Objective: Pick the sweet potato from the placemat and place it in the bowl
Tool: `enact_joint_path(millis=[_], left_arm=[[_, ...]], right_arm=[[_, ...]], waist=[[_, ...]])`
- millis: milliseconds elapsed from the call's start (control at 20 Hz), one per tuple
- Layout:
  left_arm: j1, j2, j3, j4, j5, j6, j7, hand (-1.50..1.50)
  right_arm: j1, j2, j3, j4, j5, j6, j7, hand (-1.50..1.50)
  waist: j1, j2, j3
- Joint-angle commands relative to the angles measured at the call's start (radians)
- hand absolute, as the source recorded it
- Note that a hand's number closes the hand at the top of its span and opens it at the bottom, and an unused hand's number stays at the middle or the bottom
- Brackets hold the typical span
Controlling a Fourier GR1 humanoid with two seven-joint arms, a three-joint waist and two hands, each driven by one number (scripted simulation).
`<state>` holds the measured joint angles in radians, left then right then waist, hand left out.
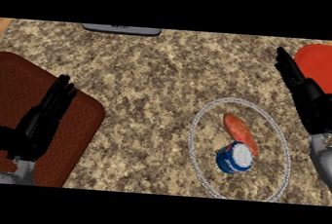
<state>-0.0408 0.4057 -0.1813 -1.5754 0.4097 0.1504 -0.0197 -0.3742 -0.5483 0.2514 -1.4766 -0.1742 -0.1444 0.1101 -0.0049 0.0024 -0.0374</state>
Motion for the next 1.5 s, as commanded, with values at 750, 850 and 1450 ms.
enact_joint_path(millis=[750,850,1450], left_arm=[[-0.091,-0.049,0.109,0.012,0.053,-0.053,-0.028,0.00],[-0.153,-0.024,0.127,0.024,0.066,-0.055,0.010,0.00],[-0.139,-0.026,0.126,0.021,0.089,-0.100,0.007,0.00]], right_arm=[[-0.233,-0.001,-0.025,0.514,0.132,0.220,-0.202,-1.50],[-0.350,-0.023,0.023,0.602,0.193,0.266,-0.161,-1.50],[-0.606,-0.097,0.360,0.637,0.282,1.065,0.155,-1.50]], waist=[[0.019,0.001,0.038],[0.035,0.006,0.038],[0.061,0.001,0.033]])
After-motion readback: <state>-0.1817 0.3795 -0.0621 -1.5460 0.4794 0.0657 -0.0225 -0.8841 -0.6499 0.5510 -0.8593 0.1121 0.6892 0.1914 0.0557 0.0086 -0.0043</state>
